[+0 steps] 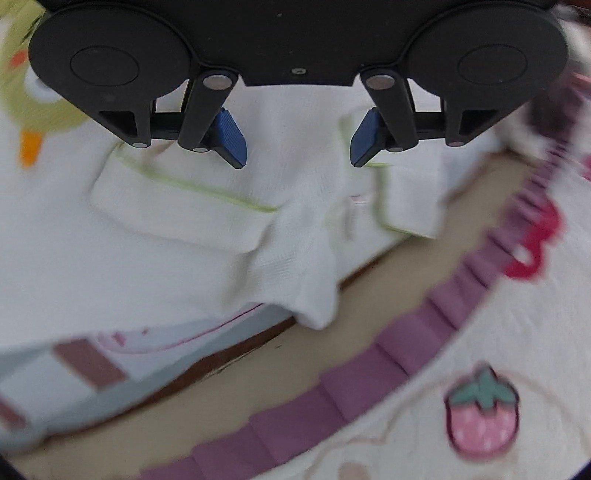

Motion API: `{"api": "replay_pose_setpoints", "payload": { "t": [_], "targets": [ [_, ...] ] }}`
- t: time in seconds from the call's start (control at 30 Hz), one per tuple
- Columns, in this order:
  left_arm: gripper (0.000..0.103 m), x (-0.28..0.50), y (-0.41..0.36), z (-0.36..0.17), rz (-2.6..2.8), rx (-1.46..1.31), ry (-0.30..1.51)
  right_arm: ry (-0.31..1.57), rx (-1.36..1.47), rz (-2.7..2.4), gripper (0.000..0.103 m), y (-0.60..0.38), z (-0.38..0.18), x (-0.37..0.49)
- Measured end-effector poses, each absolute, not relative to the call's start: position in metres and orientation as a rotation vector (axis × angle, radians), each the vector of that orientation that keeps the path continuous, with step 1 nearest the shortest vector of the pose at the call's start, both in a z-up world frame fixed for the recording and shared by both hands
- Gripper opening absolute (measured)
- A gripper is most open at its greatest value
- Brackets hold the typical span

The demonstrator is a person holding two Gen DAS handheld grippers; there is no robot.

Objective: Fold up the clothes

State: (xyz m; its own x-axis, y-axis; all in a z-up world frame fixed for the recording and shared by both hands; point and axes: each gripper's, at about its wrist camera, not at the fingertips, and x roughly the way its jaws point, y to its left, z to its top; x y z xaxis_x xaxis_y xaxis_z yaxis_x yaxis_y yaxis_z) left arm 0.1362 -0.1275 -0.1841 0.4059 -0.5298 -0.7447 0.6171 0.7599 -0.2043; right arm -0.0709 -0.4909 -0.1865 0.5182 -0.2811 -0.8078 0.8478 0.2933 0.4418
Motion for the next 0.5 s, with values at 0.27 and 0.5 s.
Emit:
{"api": "replay_pose_setpoints", "payload": {
  "t": [0.27,0.5],
  "targets": [
    [0.053,0.130,-0.133,-0.188,-0.721,0.155,0.857,0.700,0.783,-0.759,0.002,-0.487,-0.192,-0.065],
    [0.053,0.132,-0.135,-0.188,-0.688,0.172,0.856,0.344,0.569,-0.620,0.003,-0.431,-0.131,-0.144]
  ]
}}
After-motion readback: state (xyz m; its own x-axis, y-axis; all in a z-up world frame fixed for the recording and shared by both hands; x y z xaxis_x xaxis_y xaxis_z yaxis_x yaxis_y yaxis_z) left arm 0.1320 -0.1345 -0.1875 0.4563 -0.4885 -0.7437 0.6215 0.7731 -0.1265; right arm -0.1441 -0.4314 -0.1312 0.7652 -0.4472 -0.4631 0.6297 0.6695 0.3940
